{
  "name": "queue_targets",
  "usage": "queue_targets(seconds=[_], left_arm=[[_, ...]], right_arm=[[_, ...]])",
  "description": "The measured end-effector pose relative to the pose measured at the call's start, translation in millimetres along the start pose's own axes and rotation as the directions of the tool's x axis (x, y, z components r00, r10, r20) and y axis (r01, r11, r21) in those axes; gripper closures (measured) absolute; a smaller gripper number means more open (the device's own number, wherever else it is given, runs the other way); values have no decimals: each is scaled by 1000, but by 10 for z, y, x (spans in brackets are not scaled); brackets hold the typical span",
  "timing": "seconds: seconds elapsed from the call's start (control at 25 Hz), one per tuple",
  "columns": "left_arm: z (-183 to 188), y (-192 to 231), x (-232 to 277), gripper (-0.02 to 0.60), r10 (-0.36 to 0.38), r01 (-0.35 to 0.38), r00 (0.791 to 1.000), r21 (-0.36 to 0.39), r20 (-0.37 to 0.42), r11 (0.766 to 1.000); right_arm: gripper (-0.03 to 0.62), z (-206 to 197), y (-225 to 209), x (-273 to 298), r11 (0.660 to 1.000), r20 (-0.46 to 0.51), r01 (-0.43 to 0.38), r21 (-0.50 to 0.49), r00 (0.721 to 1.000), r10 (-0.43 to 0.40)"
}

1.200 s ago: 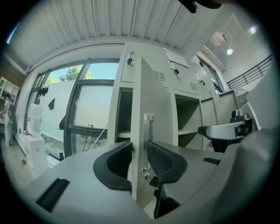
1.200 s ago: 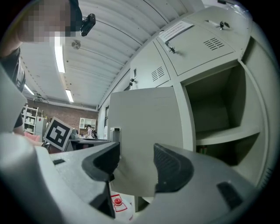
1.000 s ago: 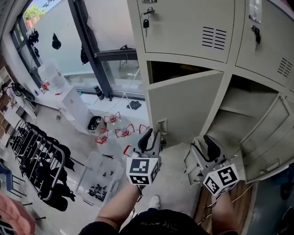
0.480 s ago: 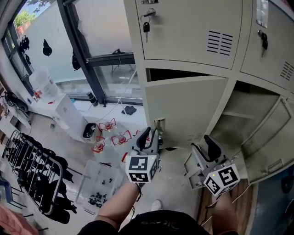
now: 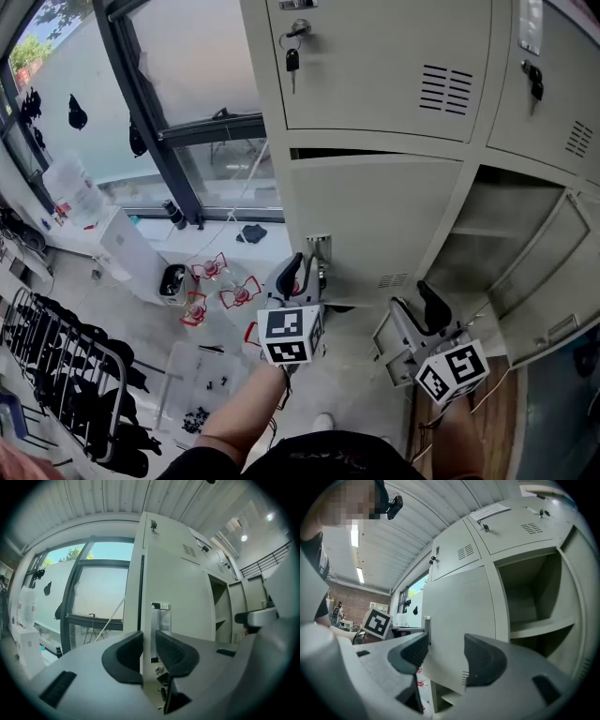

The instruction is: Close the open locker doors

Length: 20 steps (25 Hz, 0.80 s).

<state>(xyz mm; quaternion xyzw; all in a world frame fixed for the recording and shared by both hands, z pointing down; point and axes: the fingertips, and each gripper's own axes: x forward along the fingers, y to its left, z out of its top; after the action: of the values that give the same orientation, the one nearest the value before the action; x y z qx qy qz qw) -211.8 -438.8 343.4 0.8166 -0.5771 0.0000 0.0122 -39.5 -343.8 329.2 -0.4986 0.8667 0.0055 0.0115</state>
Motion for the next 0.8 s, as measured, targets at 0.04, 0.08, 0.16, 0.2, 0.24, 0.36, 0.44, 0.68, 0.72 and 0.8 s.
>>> queue_targets(seconds=[0.04,0.08,0.16,0.2,0.24,0.36,0.44,0.68,0.72,0.8], left_arm=[[3,15,36,492,5,-5,1000,8,0,1000],[5,29,72,492,11,-11,1000,15,0,1000],[12,48,145,491,22,-22,1000,19,5,1000],[15,53,180,488,26,-26,1000,16,7,1000],[17,57,212,483,31,-32,999,14,9,999],[5,87,275,474,57,-57,998,23,12,998],[9,102,304,472,75,-76,997,34,16,997],[18,68,391,385,101,-102,995,62,18,993],[16,62,403,383,106,-107,994,65,20,992],[16,57,415,377,118,-120,993,74,26,990]], right_arm=[[362,-17,-6,-14,1000,-3,10,3,1000,-10],[362,-35,-14,-30,1000,-7,20,6,1000,-20],[362,-63,-38,-74,999,-14,40,9,999,-40],[362,-74,-53,-100,999,-18,50,9,999,-50],[362,-86,-71,-125,998,-21,62,11,998,-61],[362,-97,-114,-169,996,-28,91,10,996,-91],[362,-88,-128,-170,995,-27,102,9,995,-101],[362,-63,-149,-143,993,-23,114,9,993,-113],[362,-58,-149,-134,993,-22,114,9,993,-114],[362,-44,-149,-119,993,-17,114,10,993,-113]])
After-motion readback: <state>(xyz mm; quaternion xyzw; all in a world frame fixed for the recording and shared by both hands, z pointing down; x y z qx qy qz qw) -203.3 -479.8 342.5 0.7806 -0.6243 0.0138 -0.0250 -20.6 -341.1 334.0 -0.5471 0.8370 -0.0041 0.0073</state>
